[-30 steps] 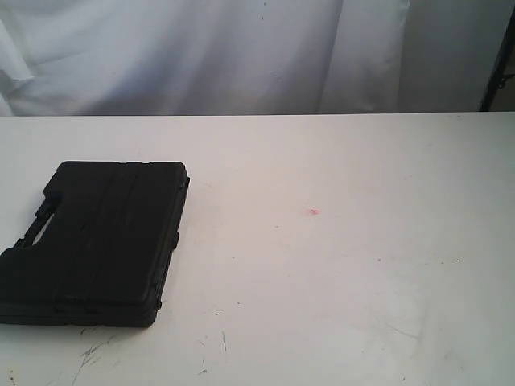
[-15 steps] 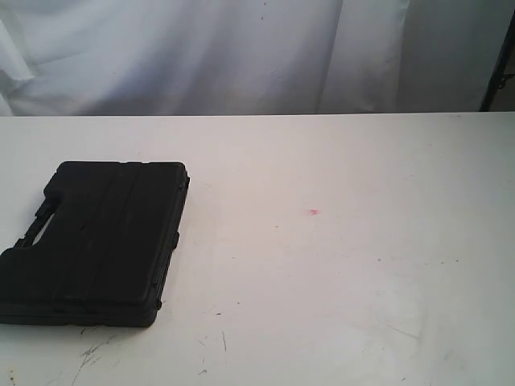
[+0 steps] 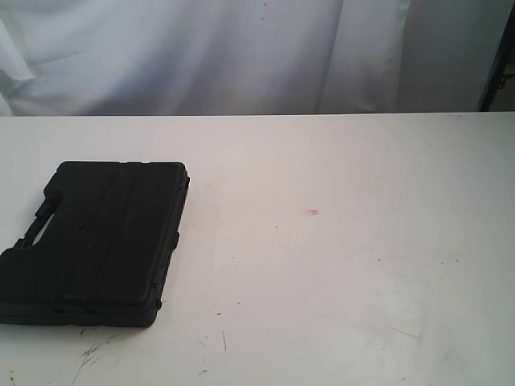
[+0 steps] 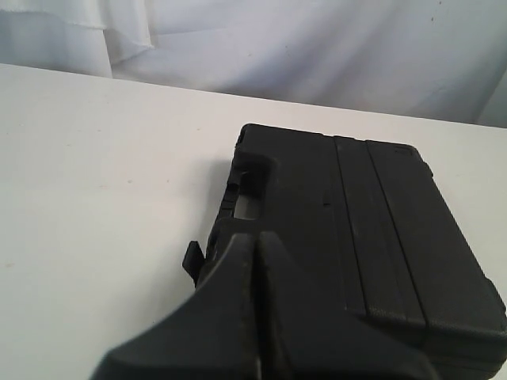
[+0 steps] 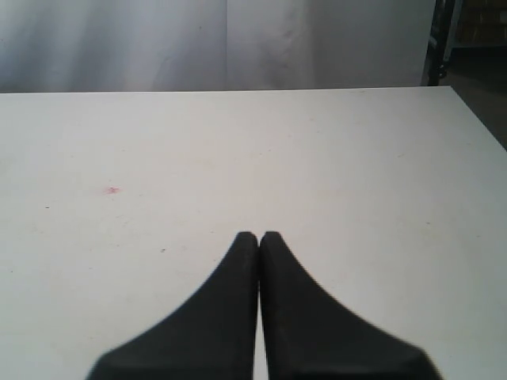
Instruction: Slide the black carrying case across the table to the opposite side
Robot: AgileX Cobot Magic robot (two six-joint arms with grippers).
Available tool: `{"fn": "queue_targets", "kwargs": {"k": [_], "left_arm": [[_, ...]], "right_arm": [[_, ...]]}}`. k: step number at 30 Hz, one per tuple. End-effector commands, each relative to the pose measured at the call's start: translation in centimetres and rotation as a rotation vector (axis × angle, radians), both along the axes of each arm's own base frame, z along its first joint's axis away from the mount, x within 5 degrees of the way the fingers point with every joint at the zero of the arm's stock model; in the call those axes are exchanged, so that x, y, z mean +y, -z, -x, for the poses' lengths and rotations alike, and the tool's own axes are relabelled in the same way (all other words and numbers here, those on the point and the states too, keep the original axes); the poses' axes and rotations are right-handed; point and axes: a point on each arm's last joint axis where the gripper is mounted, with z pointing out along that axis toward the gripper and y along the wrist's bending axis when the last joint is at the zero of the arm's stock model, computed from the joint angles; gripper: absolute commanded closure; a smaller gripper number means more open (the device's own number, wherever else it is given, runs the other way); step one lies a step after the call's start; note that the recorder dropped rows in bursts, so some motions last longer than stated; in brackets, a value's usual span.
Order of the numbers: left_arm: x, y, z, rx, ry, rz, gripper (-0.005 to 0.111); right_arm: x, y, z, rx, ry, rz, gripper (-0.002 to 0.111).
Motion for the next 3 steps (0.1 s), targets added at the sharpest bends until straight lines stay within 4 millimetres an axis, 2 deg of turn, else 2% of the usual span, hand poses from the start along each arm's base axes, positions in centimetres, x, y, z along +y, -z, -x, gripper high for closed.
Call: {"fn": "queue_targets", "kwargs": {"k": [1,3], "left_arm": [[0.01,0.08,0.00,-0.006,-0.002,-0.001,0.107],[0.01,0.08,0.00,-0.006,-0.002,-0.001,0.107]], "right_arm": [[-0.04,0.09,0.02,-0.001,0.008,-0.005,0.108],[-0.04,0.09,0.02,-0.001,0.008,-0.005,0.108]]}}
